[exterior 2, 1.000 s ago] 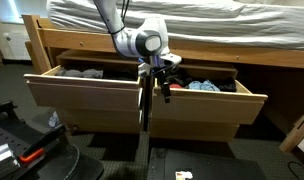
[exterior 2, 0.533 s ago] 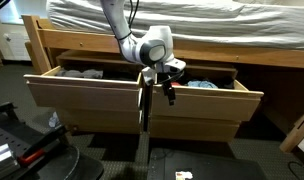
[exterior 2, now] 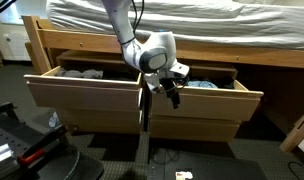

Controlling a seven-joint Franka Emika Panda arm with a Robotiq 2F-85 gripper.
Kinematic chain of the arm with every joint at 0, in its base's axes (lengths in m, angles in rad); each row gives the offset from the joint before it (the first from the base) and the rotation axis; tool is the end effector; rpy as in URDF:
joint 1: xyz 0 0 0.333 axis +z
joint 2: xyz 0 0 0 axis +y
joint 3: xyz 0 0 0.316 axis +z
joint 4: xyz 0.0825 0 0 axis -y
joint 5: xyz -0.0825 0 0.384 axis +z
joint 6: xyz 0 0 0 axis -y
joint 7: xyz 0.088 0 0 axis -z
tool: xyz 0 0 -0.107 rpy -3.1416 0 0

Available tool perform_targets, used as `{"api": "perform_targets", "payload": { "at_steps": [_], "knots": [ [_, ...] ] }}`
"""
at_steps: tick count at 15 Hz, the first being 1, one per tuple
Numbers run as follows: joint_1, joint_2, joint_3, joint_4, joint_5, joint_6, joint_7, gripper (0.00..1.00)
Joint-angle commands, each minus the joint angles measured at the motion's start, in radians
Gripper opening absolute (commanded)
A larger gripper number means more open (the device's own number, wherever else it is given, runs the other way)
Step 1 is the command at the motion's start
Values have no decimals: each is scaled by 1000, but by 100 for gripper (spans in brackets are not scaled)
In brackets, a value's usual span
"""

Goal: Open the top left drawer, then close the top right drawer

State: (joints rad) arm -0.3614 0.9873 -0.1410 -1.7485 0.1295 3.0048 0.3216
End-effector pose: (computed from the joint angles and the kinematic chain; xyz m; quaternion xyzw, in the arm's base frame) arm 0.5703 -0.3162 0.0441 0.8971 -0.4172 0.1369 0.0488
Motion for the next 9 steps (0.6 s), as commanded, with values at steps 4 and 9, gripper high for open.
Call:
{"api": "perform_targets", "payload": {
  "at_steps": [4,9],
  "knots": [
    [-493,163,384,41,-136,209,-482,100],
    [-572,190,420,40,-167,187,-539,100]
  ]
}}
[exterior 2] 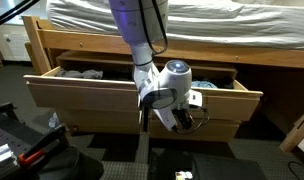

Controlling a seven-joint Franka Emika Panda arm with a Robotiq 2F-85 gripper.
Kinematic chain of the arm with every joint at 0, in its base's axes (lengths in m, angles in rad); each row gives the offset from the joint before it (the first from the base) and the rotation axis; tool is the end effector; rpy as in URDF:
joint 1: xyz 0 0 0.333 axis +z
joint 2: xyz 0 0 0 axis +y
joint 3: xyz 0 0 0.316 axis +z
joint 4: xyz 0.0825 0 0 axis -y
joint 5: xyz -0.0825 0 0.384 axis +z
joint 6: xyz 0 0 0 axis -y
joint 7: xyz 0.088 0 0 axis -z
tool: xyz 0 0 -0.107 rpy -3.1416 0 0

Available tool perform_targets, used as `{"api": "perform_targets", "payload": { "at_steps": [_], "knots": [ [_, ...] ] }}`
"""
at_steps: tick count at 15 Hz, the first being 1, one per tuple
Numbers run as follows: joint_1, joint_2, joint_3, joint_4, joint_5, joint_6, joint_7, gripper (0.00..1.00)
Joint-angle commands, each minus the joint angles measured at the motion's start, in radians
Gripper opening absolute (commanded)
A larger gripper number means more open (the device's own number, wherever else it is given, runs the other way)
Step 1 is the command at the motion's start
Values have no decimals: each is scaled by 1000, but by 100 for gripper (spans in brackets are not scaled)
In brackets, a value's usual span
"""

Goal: Open the top left drawer, then close the top right drawer

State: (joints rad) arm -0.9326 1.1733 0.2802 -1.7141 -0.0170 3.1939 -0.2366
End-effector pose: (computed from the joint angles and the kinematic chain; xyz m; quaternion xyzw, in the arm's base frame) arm 0.4935 -0.3894 -0.0255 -0.9339 0.2940 -0.2013 0.0282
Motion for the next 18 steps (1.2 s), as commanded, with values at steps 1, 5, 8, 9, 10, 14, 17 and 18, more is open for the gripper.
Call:
{"api": "perform_targets", "payload": {
  "at_steps": [1,5,8,9,10,14,17,18],
  "knots": [
    [23,11,-20,26,4,6,50,100],
    [235,-42,-22,41,98,132,250,100],
    [395,-54,-73,96,145,168,339,100],
    [454,-67,-99,115,169,157,368,100],
    [511,-65,-127,145,192,134,391,100],
    [599,-66,-172,174,243,102,433,100],
    [696,-88,-282,171,288,18,475,100],
    [767,-98,-381,160,326,-18,519,100]
  ]
}}
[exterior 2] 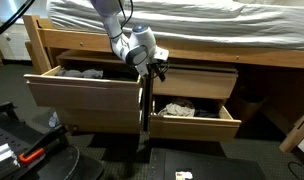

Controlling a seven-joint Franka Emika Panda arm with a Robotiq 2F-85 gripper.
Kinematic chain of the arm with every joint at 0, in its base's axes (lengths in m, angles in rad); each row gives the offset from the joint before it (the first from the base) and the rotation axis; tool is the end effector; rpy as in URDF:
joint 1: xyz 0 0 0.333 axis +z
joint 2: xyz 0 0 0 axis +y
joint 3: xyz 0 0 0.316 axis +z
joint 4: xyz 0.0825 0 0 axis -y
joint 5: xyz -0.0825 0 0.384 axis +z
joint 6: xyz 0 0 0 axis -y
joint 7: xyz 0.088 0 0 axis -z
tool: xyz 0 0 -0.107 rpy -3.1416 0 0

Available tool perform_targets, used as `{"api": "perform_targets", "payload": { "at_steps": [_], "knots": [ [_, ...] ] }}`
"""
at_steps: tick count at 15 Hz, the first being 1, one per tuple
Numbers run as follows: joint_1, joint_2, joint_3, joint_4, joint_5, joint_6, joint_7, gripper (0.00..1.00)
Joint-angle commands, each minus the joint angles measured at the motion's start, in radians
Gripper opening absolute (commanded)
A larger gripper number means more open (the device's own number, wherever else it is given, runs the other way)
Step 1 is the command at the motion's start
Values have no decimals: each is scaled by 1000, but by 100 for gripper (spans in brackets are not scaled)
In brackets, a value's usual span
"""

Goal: Open the top left drawer, then close the top right drawer

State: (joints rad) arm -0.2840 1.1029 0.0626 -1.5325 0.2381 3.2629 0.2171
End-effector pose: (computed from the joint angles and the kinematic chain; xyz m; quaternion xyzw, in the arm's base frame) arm 0.6840 -0.1881 0.0694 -0.8878 0.3426 -0.3043 0.0433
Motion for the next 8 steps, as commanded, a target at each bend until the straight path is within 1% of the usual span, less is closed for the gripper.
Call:
{"api": "perform_targets", "payload": {
  "at_steps": [1,3,4,5,6,8],
  "knots": [
    [173,-29,-241,-27,97,-132,106,100],
    [250,-25,-355,-36,110,-231,183,100],
    [265,-24,-375,-30,95,-280,206,100],
    [211,2,-314,3,76,-208,169,100],
    [234,2,-345,3,72,-239,197,100],
    [251,2,-361,2,70,-253,214,100]
  ]
}}
